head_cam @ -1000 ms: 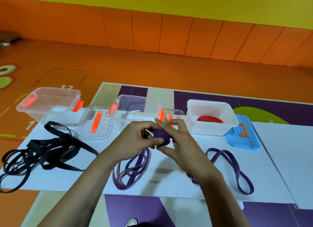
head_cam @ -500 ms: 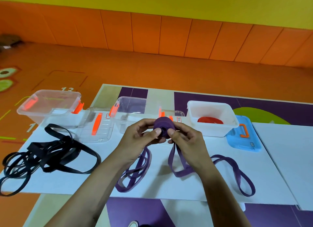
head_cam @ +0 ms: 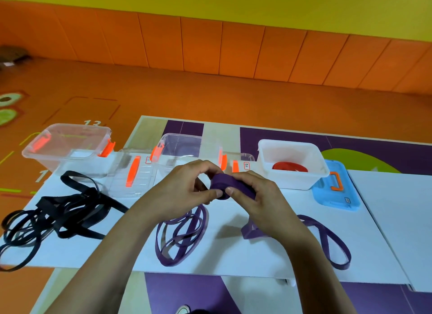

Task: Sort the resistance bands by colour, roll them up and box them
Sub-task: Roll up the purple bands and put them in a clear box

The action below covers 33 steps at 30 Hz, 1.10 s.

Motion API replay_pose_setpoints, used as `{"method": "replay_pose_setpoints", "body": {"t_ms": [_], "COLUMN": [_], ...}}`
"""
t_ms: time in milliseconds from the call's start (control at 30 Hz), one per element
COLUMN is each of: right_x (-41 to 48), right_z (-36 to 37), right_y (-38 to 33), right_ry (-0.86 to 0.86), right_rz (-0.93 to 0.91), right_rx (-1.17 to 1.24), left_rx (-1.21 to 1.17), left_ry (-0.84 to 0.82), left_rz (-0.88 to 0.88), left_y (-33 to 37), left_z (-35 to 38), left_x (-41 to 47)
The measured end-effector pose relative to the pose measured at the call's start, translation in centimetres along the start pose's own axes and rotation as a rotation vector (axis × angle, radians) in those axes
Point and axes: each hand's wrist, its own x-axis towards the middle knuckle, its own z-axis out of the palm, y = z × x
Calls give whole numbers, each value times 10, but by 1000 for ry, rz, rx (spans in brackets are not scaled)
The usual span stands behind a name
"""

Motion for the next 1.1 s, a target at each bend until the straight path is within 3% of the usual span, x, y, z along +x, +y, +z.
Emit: {"method": "replay_pose_setpoints", "body": {"t_ms": [200,333,433,533,633,733,833,900,1000,1100], "right_x": [2,5,4,4,4,0,-4,-4,-1,0], "right_z": [3,8,14,13,10,2,-13,-20,-20,-19], "right_y": [1,-2,-8,-9,-6,-5,-8,-12,-16,-18], "right_ry": [91,203,277,296,276,245,174,95,69,129], "right_rz": [59,74,95,88,103,101,81,46,13,8], "right_rx": [216,436,634,635,660,617,478,340,216,242], "left_rx": [-208,-580,-897,-1142,-1197,-963,-333,-55,7,68], "left_ry": [85,219,221,218,224,194,113,109,60,63], "left_rz": [20,17,-18,-71,-102,-96,-42,33,138,187], "left_y": [-3,1,7,8,9,7,3,5,10,10], "left_z": [14,19,28,36,43,41,23,11,3,1], "left_x": [-3,3,5,6,7,5,1,-1,-1,0]}}
